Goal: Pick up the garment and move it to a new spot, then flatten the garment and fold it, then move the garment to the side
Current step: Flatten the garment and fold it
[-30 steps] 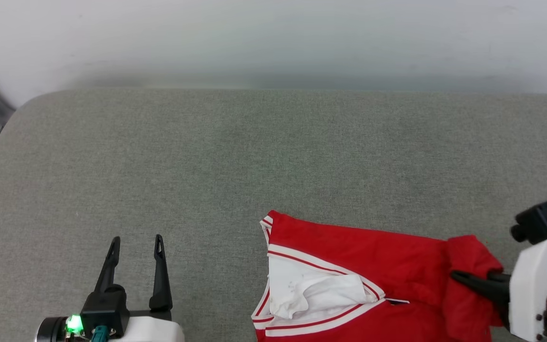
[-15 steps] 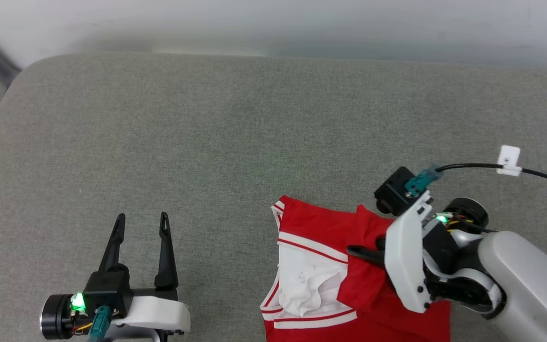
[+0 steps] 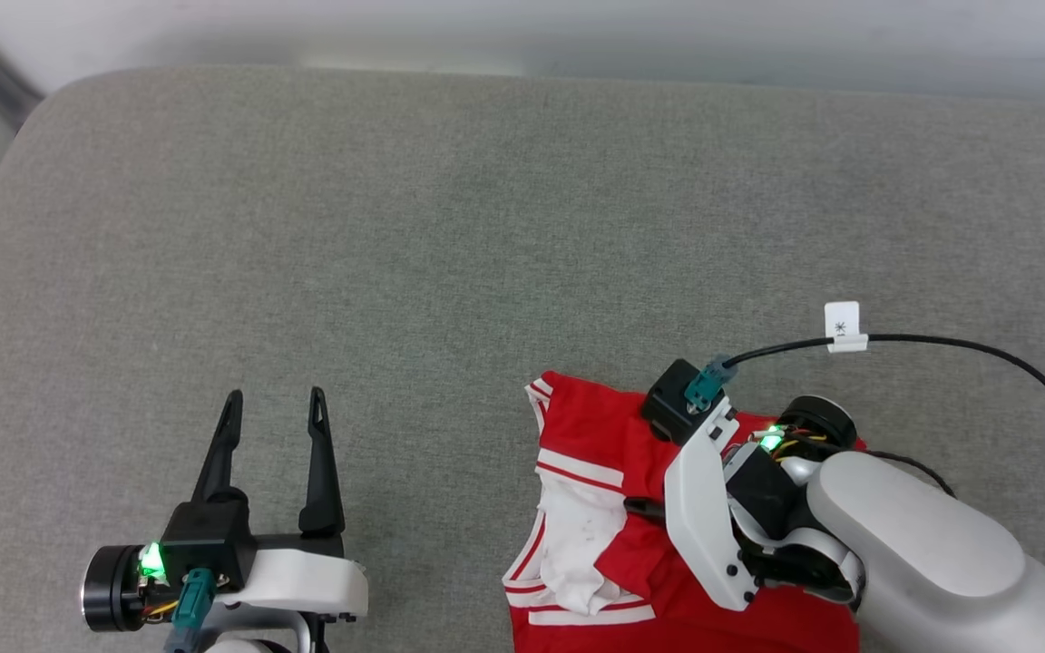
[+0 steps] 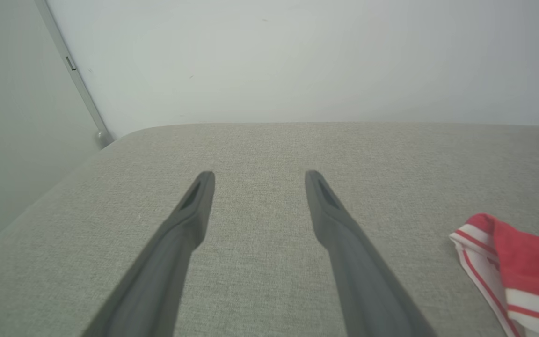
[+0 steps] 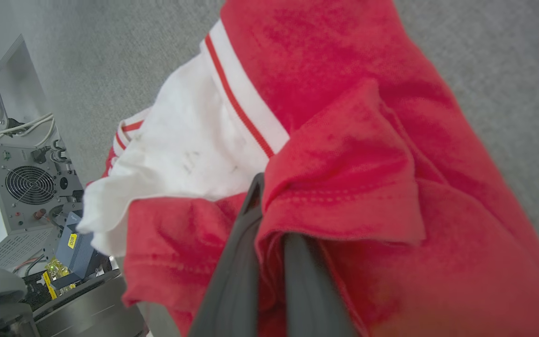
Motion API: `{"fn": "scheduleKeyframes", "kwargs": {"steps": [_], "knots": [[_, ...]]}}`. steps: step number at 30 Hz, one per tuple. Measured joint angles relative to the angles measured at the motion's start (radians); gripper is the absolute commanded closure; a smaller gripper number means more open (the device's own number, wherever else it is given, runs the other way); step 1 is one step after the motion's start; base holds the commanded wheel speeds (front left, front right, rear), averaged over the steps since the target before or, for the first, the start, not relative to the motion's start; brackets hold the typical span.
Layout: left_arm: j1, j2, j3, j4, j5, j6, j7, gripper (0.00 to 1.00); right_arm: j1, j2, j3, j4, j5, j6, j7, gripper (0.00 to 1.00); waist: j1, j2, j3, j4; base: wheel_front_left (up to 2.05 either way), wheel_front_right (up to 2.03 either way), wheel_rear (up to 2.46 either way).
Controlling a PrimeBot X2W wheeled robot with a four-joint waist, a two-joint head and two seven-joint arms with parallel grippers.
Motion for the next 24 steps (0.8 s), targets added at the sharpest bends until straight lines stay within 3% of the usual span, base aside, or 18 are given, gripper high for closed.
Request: {"fn": "scheduleKeyframes", "kwargs": {"steps": [1, 2, 3, 9, 15, 19, 24], "knots": [[0.001, 0.0, 0.002, 0.001, -0.001, 0.001, 0.0, 0.0, -0.005, 0.0, 0.009, 0.004, 0.004, 0.0, -0.022, 1.0, 0.0, 0.0, -0.005, -0.003, 0.0, 0.0, 0.0], [0.002, 0.0, 0.003, 0.003, -0.001, 0.001, 0.0, 0.0, -0.008, 0.0, 0.016, 0.005, 0.004, 0.0, -0.043, 0.36, 0.0, 0.0, -0.01, -0.007, 0.0, 0.0, 0.0], [0.004, 0.0, 0.004, 0.006, -0.001, 0.001, 0.0, 0.0, -0.011, -0.004, 0.025, 0.002, 0.003, 0.0, -0.066, 0.0, 0.0, 0.0, -0.017, -0.01, 0.0, 0.0, 0.0], [0.037, 0.0, 0.015, 0.008, 0.0, 0.0, 0.0, 0.0, -0.031, -0.071, -0.006, -0.086, -0.031, 0.0, -0.235, 0.0, 0.0, 0.0, -0.068, -0.039, 0.0, 0.0, 0.0], [0.065, -0.001, 0.02, 0.007, 0.001, 0.0, 0.0, 0.0, 0.019, -0.129, -0.231, -0.11, -0.168, 0.0, -0.469, 0.0, 0.0, 0.0, -0.12, -0.073, 0.0, 0.0, 0.0], [0.082, -0.001, 0.027, 0.005, 0.001, -0.002, 0.0, 0.0, 0.121, -0.101, -0.441, -0.091, -0.303, 0.0, -0.633, 0.0, 0.0, 0.0, -0.15, -0.093, 0.0, 0.0, 0.0], [0.106, -0.001, 0.039, 0.005, 0.002, -0.007, 0.0, 0.0, 0.264, -0.007, -0.692, -0.081, -0.476, 0.0, -0.788, 0.0, -0.0001, 0.0, -0.182, -0.114, 0.0, 0.0, 0.0]]}}
